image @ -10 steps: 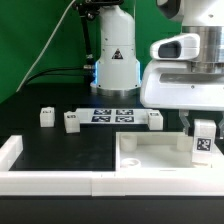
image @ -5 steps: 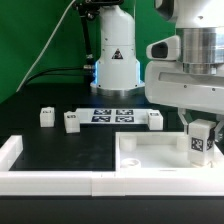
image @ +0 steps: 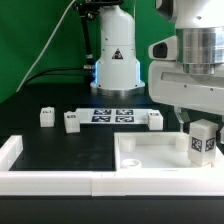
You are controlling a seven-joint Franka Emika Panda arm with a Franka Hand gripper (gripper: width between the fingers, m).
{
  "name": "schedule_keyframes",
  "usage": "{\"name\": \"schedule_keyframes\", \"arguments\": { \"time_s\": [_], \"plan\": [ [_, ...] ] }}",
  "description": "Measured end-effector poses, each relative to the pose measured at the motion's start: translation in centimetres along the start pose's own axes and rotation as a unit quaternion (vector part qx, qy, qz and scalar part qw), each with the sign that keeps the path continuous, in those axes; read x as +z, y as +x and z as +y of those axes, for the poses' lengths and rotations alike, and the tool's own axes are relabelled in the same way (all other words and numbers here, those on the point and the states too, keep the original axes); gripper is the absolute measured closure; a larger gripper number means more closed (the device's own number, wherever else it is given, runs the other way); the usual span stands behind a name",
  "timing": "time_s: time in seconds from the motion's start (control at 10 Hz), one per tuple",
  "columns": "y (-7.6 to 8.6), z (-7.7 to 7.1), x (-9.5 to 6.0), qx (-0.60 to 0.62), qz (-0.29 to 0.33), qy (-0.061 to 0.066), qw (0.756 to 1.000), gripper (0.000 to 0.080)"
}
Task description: Assemble one leg
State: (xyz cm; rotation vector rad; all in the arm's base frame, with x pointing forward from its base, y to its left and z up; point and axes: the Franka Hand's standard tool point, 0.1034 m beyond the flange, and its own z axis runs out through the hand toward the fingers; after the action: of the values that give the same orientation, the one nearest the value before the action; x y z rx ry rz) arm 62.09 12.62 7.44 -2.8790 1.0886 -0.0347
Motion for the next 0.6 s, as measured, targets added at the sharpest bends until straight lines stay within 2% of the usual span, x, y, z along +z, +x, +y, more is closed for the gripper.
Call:
{"name": "schedule_keyframes", "arguments": {
  "time_s": [0.1,0.2,0.6],
  "plan": [
    [0.2,0.13,0.0,-0.078,0.001,0.0,0.997,0.0185],
    [0.4,0.27,0.0,-0.155,0.001,0.0,0.988,0.0156],
    [0.46,0.31,0.0,-0.357,0.001,-0.001,0.934,0.015]
  ]
}}
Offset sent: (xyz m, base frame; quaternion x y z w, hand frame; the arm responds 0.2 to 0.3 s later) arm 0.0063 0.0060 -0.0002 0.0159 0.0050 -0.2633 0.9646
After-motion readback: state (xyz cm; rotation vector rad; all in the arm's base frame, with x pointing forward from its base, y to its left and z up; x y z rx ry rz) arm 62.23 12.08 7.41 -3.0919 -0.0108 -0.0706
